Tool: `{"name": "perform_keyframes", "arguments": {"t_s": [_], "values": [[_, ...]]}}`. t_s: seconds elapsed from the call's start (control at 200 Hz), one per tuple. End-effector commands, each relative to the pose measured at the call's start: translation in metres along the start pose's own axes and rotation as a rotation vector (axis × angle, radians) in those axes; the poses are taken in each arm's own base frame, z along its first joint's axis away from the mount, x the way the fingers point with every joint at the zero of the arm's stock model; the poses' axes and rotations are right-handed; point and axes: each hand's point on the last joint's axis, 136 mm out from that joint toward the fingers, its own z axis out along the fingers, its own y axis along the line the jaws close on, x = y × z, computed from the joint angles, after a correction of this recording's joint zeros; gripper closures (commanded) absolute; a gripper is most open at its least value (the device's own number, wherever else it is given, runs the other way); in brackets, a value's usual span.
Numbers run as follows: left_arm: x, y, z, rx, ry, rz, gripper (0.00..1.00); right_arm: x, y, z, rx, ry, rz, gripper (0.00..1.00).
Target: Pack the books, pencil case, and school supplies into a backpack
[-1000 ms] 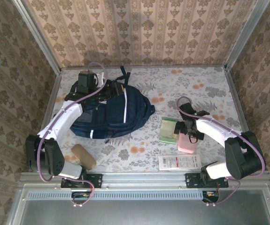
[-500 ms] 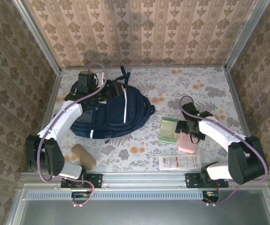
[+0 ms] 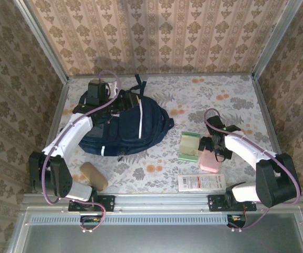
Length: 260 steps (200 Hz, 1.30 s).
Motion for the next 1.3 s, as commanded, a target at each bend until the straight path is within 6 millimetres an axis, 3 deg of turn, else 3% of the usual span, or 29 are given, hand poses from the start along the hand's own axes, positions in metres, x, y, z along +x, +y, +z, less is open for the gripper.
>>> {"name": "perform_keyframes", "arguments": {"t_s": [0.0, 0.19, 0.415, 0.52, 0.7, 0.83, 0.95, 1.045, 1.105, 1.295], "values": [[-0.002, -0.004, -0.003, 0.025, -0.013, 0.003, 0.24, 0.010, 0.006, 0.011, -0.034, 0.057, 0.021, 0.00], [-0.003, -0.003, -0.003, 0.023, -0.014, 0.001, 0.24, 0.013, 0.005, 0.026, -0.010, 0.096, 0.030, 0.01], [-0.002, 0.001, 0.001, 0.025, -0.001, -0.012, 0.25, 0.003, 0.000, 0.014, -0.003, 0.032, 0.038, 0.18], [-0.002, 0.004, 0.005, 0.023, 0.003, -0.021, 0.25, -0.008, 0.001, -0.007, -0.036, -0.046, 0.043, 0.20], [0.012, -0.012, 0.017, 0.083, 0.074, 0.002, 0.25, -0.025, 0.012, -0.047, -0.125, -0.165, 0.026, 0.22], [0.029, -0.025, 0.028, 0.061, 0.140, 0.084, 0.24, -0.034, 0.035, -0.083, -0.235, -0.262, -0.063, 0.23], [0.044, -0.050, 0.035, 0.090, 0.198, 0.151, 0.22, -0.033, 0.064, -0.110, -0.348, -0.326, -0.166, 0.25], [0.049, -0.069, 0.040, 0.125, 0.207, 0.185, 0.11, -0.029, 0.087, -0.128, -0.396, -0.390, -0.268, 0.27], [0.051, -0.077, 0.042, 0.118, 0.197, 0.216, 0.00, -0.023, 0.103, -0.137, -0.434, -0.414, -0.331, 0.28], [0.063, -0.102, 0.056, 0.141, 0.204, 0.256, 0.00, -0.012, 0.144, -0.155, -0.554, -0.434, -0.437, 0.30]]}}
